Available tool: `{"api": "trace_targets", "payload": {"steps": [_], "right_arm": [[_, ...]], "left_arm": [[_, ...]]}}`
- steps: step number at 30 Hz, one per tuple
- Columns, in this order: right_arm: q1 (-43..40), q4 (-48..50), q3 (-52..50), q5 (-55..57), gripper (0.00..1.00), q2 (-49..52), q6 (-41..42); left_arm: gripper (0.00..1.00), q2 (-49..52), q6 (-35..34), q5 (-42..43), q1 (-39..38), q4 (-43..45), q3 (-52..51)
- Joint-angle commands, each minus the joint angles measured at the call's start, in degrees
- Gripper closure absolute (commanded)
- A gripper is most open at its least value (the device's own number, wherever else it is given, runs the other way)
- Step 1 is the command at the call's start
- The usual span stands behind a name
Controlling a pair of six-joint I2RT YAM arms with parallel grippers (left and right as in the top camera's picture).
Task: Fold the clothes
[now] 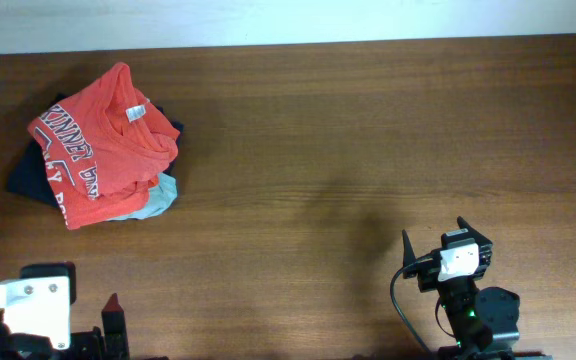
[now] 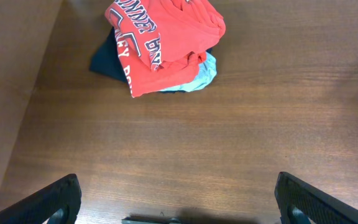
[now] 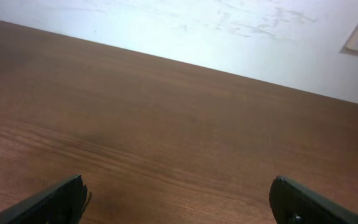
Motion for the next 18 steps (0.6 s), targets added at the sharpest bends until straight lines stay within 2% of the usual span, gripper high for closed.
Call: {"api": "trace_targets", "payload": {"steps": [1,15,18], "right_arm": [[0.35,0.24,-0.59,1.40,0.02,-0.37,0.02],[0.35,0.26,-0.59,0.50,0.02,-0.37,0.07],[0.35,0.26,-0.59,0.50,0.02,-0.37,0.07]], "left_arm": [[0.01,-0.13,-0.50,-0.42,-0.31,0.02,0.02],[0.01,-0.13,-0.50,-0.42,-0.31,0.02,0.02],[0.01,-0.13,-1.51,2.95,-0.31,0.81,0.02]]}}
